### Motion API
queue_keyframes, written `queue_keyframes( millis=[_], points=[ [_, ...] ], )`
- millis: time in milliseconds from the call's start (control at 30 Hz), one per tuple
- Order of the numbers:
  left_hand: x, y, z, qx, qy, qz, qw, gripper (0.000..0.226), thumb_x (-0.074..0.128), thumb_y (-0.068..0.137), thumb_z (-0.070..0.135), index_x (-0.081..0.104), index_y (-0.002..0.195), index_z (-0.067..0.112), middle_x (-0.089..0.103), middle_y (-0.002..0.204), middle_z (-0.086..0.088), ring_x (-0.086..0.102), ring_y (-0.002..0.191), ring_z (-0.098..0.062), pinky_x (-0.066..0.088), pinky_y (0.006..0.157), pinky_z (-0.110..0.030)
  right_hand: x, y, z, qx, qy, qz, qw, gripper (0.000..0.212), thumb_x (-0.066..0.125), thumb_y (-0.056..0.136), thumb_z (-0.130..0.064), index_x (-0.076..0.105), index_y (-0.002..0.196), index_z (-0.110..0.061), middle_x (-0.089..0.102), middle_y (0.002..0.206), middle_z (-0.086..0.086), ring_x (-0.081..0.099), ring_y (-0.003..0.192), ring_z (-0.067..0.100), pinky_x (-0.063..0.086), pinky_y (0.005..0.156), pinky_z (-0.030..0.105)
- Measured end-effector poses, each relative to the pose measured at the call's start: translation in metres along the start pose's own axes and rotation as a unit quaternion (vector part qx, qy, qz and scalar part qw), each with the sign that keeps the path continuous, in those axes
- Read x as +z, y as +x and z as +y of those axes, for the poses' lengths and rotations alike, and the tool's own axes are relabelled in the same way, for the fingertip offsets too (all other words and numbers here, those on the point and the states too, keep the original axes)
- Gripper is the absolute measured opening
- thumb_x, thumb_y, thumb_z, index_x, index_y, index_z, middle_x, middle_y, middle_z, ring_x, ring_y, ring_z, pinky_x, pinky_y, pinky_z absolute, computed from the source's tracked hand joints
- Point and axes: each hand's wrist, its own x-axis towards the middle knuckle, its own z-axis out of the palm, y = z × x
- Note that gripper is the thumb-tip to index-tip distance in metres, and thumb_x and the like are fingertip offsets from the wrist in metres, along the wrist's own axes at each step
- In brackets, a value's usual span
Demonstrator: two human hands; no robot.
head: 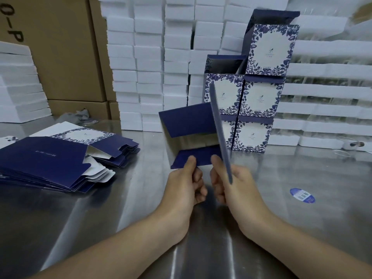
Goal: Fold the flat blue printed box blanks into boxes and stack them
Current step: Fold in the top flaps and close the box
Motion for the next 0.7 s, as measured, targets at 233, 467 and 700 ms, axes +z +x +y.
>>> queue_keyframes(
  millis=[233, 467, 700],
  points=[
    [-0.014, 0.006, 0.015, 0.075, 0.017, 0.116, 0.990, 0.042, 0.056, 0.101, 0.028, 0.045, 0.062, 0.016, 0.041, 0.056, -0.001, 0.044, 0.058, -0.019, 0.039, 0.051, -0.025, -0.027, 0.010, 0.005, -0.096, -0.282, 0.027, 0.954, 0.013, 0.066, 0.094, -0.012, 0.064, 0.082, -0.017, 0.065, 0.074, 0.001, 0.055, 0.069, 0.013, 0.048, 0.067, 0.037],
    [-0.019, 0.009, 0.019, 0.242, 0.097, 0.115, 0.958, 0.036, 0.066, 0.101, 0.034, 0.067, 0.074, 0.011, 0.062, 0.105, 0.013, 0.062, 0.091, 0.002, 0.050, 0.095, -0.039, -0.035, 0.033, -0.001, -0.235, -0.195, 0.141, 0.942, 0.073, 0.065, 0.087, -0.008, 0.043, 0.149, -0.038, 0.044, 0.153, -0.014, 0.051, 0.135, 0.013, 0.045, 0.114, 0.040],
    [-0.013, -0.002, 0.021, 0.335, 0.077, 0.035, 0.939, 0.042, 0.038, 0.105, 0.038, 0.070, 0.128, 0.023, 0.070, 0.130, 0.006, 0.063, 0.123, -0.013, 0.051, 0.103, -0.044, -0.033, 0.022, 0.003, -0.271, -0.229, 0.115, 0.928, 0.037, 0.067, 0.091, -0.027, 0.056, 0.120, -0.048, 0.058, 0.121, -0.009, 0.058, 0.117, 0.017, 0.051, 0.097, 0.046]
  ],
)
